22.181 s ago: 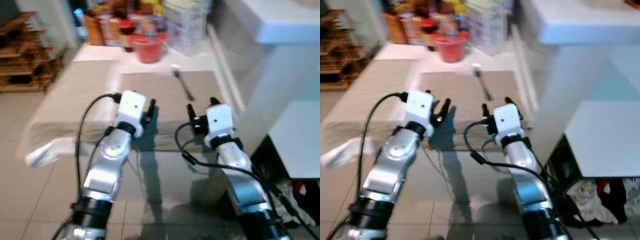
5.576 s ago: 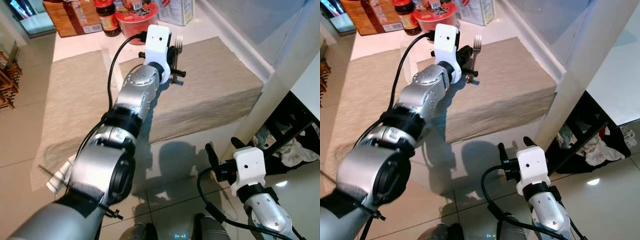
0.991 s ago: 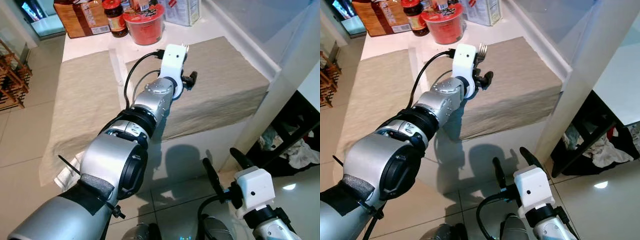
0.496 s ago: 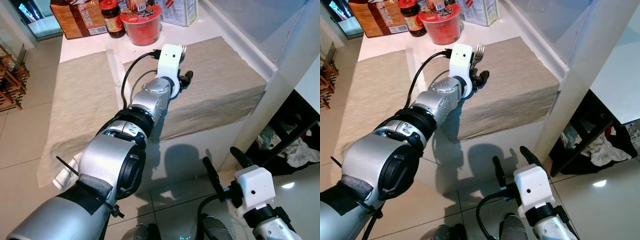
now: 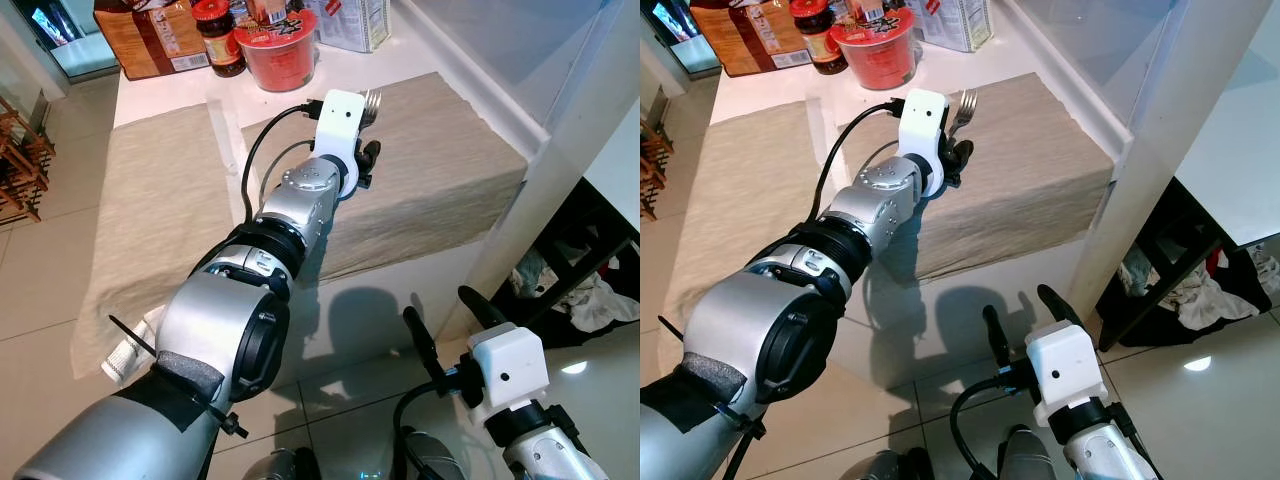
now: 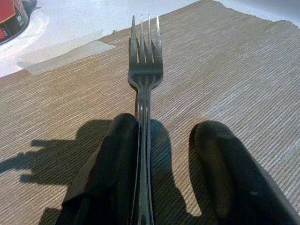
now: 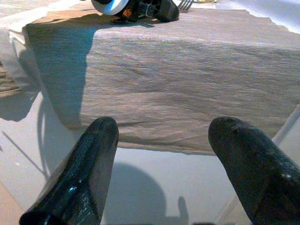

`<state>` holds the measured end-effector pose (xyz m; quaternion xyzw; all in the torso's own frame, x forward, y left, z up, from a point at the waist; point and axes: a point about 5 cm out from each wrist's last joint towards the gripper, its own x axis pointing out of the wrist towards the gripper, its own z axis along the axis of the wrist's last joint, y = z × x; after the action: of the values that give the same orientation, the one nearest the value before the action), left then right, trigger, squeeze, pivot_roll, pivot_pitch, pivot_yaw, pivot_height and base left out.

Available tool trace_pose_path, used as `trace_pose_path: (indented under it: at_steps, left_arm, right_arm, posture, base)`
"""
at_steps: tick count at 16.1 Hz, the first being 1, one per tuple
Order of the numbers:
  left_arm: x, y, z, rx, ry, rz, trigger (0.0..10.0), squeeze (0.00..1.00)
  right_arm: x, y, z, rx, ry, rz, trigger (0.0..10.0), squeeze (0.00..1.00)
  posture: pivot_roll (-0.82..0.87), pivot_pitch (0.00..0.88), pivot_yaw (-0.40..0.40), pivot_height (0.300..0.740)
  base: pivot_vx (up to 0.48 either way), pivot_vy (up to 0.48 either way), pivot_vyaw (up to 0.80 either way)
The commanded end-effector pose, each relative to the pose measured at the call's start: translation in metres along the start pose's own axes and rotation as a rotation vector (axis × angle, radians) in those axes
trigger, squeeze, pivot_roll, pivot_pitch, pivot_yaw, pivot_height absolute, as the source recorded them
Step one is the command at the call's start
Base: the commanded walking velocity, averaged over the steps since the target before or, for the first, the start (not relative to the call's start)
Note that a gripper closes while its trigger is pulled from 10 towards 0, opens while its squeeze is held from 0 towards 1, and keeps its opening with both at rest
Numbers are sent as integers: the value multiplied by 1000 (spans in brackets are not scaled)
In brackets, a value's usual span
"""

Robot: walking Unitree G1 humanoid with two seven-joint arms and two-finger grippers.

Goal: Setting the table

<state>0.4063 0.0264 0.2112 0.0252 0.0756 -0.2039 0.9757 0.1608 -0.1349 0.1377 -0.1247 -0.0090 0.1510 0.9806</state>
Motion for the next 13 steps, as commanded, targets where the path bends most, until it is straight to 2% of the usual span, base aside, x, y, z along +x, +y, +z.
trace_pose_path:
  at_steps: [1, 6, 13]
  left_arm:
    - [-5, 15, -36, -6, 138, 47, 0, 0]
    - [-7, 21, -42, 4, 148, 57, 0, 0]
    - [-8, 27, -38, 5, 101, 53, 0, 0]
  right_arm:
    - [1, 3, -1, 13, 10, 18, 10000, 0]
    - [3, 2, -3, 12, 5, 26, 10000, 0]
    - [11, 2, -5, 16, -1, 27, 10000, 0]
  posture:
    - [-230, 157, 137, 740]
    - [-220, 143, 131, 740]
    - [-206, 130, 127, 740]
  base:
    - [0, 0, 0]
    - [0, 0, 0]
    - [0, 0, 0]
